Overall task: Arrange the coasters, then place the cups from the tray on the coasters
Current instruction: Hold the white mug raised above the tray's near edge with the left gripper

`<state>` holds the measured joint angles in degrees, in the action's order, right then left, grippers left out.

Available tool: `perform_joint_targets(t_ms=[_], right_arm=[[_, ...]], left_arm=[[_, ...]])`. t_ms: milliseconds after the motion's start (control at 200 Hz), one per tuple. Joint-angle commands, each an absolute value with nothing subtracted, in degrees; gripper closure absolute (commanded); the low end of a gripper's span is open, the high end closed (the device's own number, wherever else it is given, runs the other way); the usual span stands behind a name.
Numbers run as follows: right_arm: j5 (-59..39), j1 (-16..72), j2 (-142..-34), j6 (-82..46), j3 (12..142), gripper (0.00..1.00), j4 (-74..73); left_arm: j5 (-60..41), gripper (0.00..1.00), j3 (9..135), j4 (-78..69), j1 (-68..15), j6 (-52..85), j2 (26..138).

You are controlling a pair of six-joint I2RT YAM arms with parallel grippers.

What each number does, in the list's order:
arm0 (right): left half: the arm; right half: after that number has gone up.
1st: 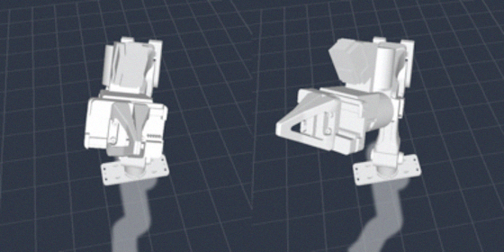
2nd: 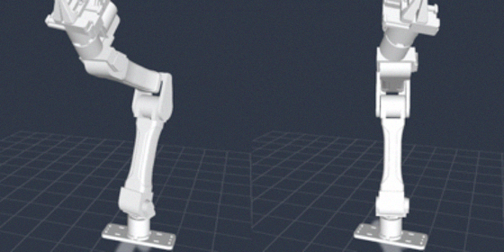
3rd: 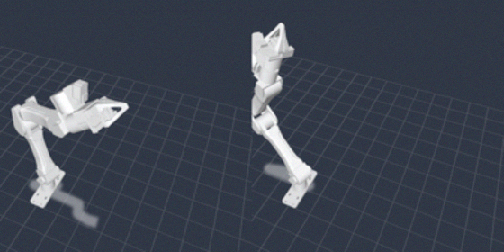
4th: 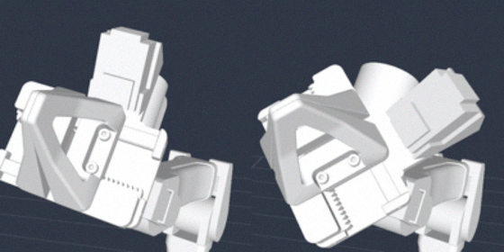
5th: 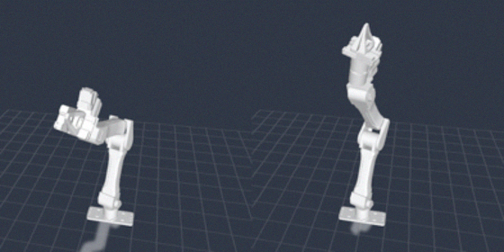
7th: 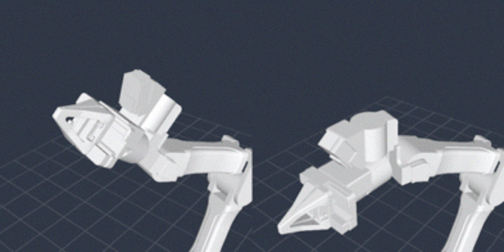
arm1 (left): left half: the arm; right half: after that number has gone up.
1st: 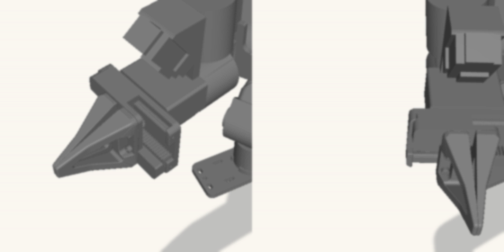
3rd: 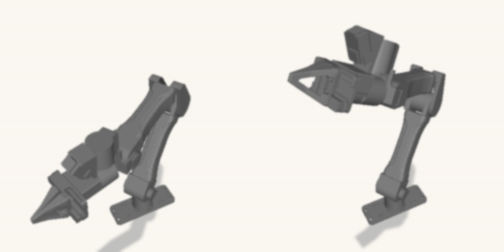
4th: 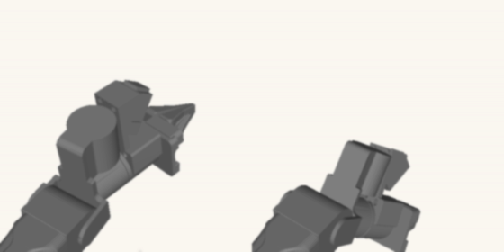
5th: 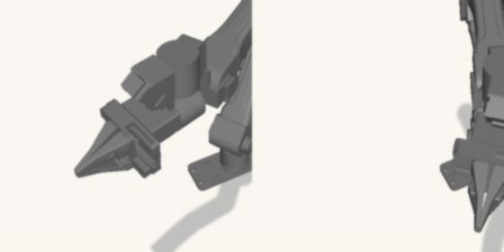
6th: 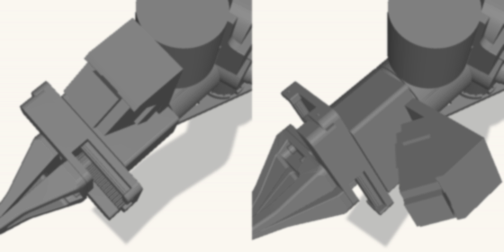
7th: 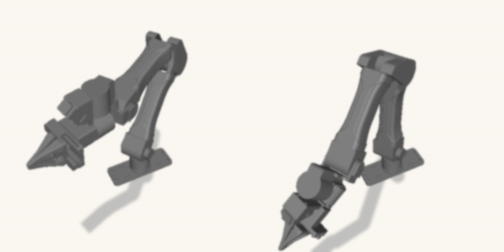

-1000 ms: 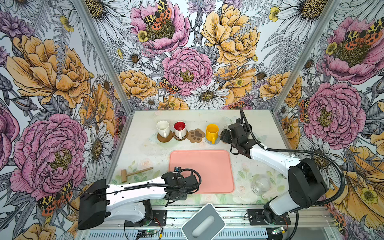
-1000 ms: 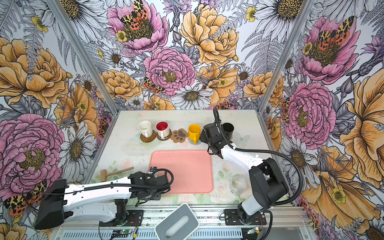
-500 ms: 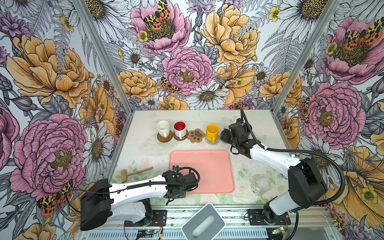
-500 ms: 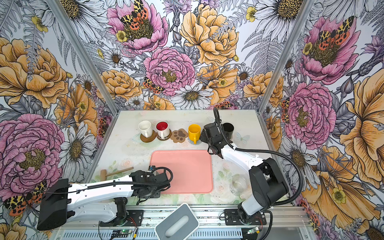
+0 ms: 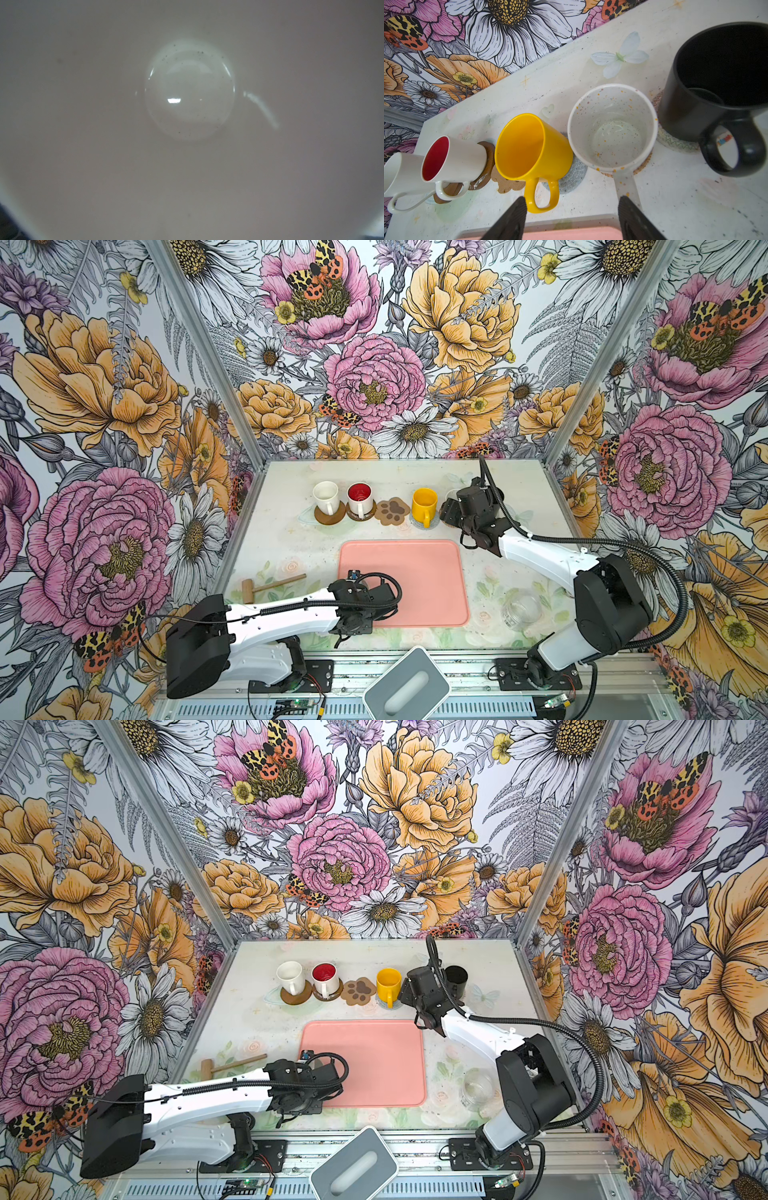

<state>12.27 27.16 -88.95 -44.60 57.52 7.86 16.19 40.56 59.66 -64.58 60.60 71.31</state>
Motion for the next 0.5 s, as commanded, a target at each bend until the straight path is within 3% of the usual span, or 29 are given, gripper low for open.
perform_joint_targets(t_ms=[0,55,495], right_arm=[[12.2,26.7,-89.5,-45.2,57.3,0.28,6.7],[12.2,26.7,-89.4,-45.1,57.3,0.28,6.8],[12.2,26.5,-89.2,-45.3,57.0,0.28,6.7]], left_arm=[[17.2,0.93,40.5,58.9,-63.9,59.7,72.1],[17.2,1.0,40.5,58.9,-63.8,59.6,72.2],[19.1,1.0,42.3,58.9,-63.9,59.8,71.0]])
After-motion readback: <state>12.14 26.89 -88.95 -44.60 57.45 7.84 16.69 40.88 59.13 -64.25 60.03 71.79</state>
